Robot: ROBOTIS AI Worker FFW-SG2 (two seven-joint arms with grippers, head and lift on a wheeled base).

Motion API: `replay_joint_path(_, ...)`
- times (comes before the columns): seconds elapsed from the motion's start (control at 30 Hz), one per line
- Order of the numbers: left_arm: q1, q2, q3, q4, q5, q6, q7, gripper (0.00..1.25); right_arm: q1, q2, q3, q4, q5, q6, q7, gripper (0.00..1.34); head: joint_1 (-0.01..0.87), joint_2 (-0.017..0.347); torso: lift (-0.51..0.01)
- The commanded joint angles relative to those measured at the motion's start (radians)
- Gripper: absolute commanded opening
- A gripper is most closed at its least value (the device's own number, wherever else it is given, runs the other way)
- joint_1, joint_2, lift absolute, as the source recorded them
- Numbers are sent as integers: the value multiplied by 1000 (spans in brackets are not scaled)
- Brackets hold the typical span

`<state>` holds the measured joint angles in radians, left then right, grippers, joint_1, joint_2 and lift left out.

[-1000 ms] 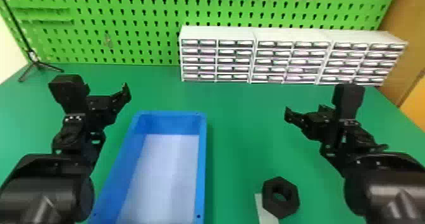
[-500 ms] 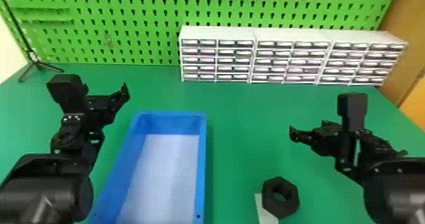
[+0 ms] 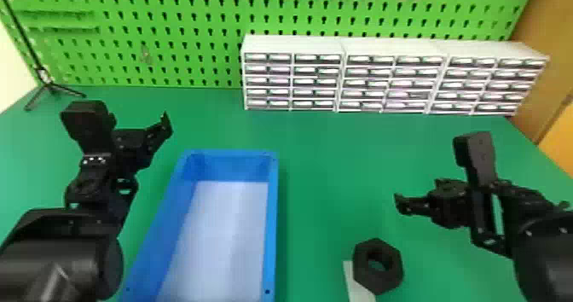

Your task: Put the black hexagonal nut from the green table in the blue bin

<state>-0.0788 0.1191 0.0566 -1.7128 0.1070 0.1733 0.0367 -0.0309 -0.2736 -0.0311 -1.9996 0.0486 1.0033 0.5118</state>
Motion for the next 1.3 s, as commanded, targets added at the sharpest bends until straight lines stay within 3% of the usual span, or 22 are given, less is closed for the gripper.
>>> replay_joint_path(0.0,4,1,5,-2,-4,0,0,1035,-14,-44,45,-15,14,69,40,1174,683,28,-96)
replay_joint_path(0.1,5,1,5,-2,-7,0,0,1035,-23,-65,73,-16,16,109,70,1174,683,28,-96)
replay_joint_path(0.3,7,1,6,-2,-9,0,0,1035,-46,-84,120,-16,45,159,120,1175,683,28,-96)
replay_joint_path(0.63,10,1,6,-2,-10,0,0,1035,-98,-122,238,-4,243,209,295,1175,683,28,-96)
replay_joint_path(0.8,13,1,6,-2,-10,0,0,1035,-109,-116,277,22,341,199,363,1175,683,28,-96)
replay_joint_path(1.03,13,1,9,-2,-9,0,0,1035,-136,-98,320,108,418,166,442,1170,683,28,-96)
replay_joint_path(1.27,14,1,12,-1,-9,0,0,1035,-149,-84,339,159,428,138,456,1174,683,28,-96)
